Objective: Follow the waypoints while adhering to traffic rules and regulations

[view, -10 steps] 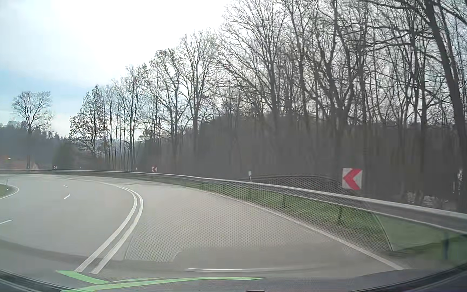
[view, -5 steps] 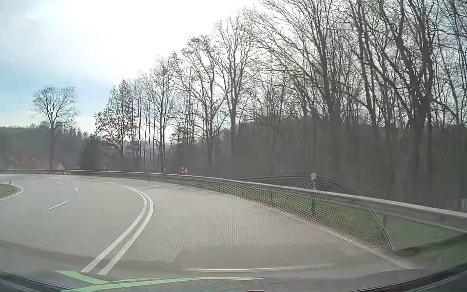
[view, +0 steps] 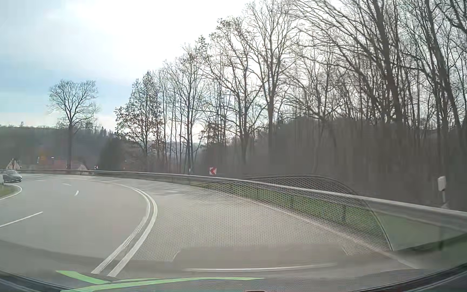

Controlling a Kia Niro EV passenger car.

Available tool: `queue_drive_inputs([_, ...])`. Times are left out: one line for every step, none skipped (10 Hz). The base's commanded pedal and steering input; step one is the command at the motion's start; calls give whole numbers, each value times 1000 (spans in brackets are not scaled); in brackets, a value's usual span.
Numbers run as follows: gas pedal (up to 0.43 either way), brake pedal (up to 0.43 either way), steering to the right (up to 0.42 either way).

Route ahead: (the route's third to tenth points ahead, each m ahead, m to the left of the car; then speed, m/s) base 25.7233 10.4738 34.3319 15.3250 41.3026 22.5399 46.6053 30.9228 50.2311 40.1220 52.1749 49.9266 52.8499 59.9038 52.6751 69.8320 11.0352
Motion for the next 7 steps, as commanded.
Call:
queue_drive_inputs([47, 0, -77])
queue_drive_inputs([47, 0, -77])
queue_drive_inputs([47, 0, -77])
queue_drive_inputs([47, 0, -77])
queue_drive_inputs([47, 0, -77])
queue_drive_inputs([47, 0, -77])
queue_drive_inputs([47, 0, -78])
